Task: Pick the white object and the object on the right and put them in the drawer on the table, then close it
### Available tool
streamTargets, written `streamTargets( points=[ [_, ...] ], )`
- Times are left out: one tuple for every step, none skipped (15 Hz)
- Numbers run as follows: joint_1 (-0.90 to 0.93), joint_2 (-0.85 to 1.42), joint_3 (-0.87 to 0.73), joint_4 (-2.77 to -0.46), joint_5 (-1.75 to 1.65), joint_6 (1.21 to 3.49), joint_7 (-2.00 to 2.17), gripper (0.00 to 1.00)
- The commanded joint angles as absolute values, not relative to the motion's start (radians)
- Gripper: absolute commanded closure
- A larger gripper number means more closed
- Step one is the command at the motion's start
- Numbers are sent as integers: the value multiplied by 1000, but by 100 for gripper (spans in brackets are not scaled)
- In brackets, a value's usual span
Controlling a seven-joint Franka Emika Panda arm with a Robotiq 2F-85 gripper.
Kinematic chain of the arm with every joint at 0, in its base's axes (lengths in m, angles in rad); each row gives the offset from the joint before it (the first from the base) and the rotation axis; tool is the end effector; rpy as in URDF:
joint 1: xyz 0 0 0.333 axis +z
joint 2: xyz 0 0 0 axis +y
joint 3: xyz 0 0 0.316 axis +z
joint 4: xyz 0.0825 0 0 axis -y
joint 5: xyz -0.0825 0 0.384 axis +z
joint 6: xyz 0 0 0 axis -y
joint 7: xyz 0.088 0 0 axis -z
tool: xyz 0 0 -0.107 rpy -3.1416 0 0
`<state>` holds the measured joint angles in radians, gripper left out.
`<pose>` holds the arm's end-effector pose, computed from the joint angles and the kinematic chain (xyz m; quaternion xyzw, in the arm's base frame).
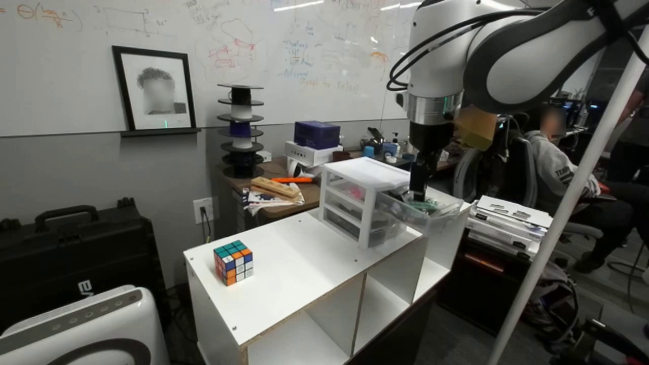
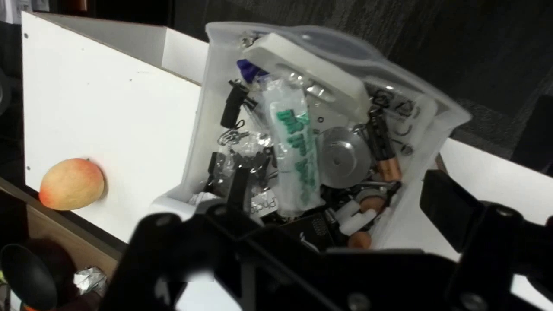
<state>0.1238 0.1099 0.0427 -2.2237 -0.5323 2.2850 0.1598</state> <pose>0.5307 0.0772 0.3235 0.9644 0.1802 0.0085 0.1934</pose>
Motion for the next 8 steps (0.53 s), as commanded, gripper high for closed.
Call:
streamTargets(
  points=[
    [137, 6, 88, -2294, -418, 2222, 117, 0],
    [140, -16, 98, -2313, -389, 2219, 129, 0],
    [142, -39, 108, -2332, -371, 2221, 140, 0],
    [147, -62, 118, -2347, -357, 2207, 154, 0],
    [150, -88, 126, -2365, -345, 2205, 168, 0],
    [151, -113, 133, -2384, -338, 2207, 175, 0],
    [151, -139, 139, -2404, -330, 2205, 186, 0],
    [149, -160, 144, -2423, -322, 2211, 205, 0]
  ],
)
